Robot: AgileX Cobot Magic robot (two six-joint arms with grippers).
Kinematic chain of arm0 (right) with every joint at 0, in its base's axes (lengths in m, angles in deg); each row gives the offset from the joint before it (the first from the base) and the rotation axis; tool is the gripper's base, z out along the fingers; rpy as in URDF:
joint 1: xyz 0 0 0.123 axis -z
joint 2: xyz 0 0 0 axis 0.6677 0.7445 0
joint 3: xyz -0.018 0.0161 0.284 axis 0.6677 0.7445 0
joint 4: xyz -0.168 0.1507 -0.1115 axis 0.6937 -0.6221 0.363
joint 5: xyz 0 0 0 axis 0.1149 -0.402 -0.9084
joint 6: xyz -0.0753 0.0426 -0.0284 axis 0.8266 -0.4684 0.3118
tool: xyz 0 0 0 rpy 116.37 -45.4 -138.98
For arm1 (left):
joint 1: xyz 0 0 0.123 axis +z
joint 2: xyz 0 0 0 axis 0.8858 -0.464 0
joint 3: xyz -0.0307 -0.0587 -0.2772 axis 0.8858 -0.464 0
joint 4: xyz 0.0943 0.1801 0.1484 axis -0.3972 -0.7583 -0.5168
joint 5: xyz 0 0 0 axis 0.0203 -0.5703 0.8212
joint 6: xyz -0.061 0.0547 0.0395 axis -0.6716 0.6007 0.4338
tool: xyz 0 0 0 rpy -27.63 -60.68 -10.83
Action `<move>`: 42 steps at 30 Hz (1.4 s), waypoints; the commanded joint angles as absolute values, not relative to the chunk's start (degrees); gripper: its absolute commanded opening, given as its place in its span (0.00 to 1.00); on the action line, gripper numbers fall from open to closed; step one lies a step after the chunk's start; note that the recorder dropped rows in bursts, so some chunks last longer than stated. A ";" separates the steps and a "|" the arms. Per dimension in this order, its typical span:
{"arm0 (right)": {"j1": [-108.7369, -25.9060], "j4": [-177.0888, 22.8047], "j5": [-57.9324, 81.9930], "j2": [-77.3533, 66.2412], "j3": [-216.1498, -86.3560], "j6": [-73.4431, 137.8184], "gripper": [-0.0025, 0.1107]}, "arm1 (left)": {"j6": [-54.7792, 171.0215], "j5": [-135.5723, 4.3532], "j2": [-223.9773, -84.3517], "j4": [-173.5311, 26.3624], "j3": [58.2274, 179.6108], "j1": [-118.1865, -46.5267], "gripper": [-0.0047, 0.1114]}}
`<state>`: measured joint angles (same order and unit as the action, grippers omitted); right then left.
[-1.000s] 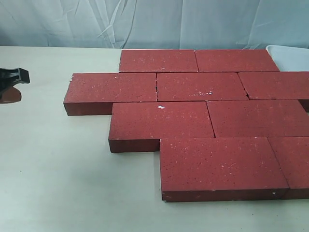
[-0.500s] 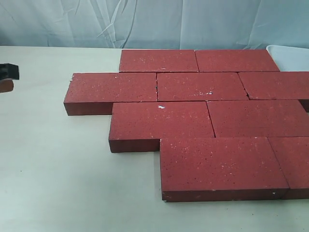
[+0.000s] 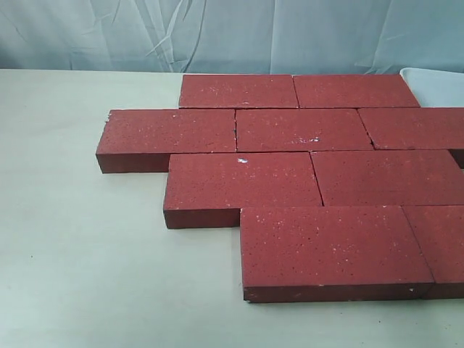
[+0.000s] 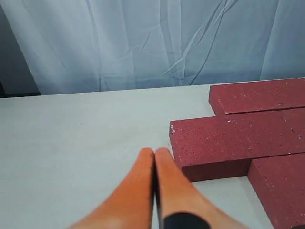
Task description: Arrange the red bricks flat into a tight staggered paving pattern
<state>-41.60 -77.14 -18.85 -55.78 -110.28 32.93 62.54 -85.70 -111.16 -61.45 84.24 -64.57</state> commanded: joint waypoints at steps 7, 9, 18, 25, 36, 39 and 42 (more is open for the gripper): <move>-41.39 -76.33 -17.02 -56.07 -110.10 33.00 0.01 | 62.27 -84.96 -109.84 -61.86 83.74 -64.79 0.04; -41.39 -76.33 -16.92 -56.07 -110.10 33.00 0.01 | 62.27 -84.96 -109.84 -61.86 83.74 -64.79 0.04; -41.39 -76.33 -16.92 -56.07 -110.10 33.00 0.01 | 62.27 -84.96 -109.84 -61.86 83.74 -64.79 0.04; -41.39 -76.44 -16.94 -56.07 -110.10 33.00 0.01 | 62.27 -84.96 -109.84 -62.74 83.74 -64.79 0.04; -41.39 -76.37 -16.90 -64.17 -109.52 33.00 0.01 | 62.27 -84.96 -109.84 -62.74 83.74 -64.79 0.04; -41.39 -76.37 -17.01 -66.89 -108.59 33.00 0.01 | 62.27 -84.96 -109.84 -62.74 83.74 -64.79 0.04; -41.39 -76.37 -17.71 -67.76 -108.41 33.00 0.01 | 62.27 -84.96 -109.84 -62.74 83.74 -64.79 0.04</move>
<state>-41.60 -76.65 -17.42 -66.71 -108.81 32.93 62.54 -85.57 -110.29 -62.87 84.03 -64.57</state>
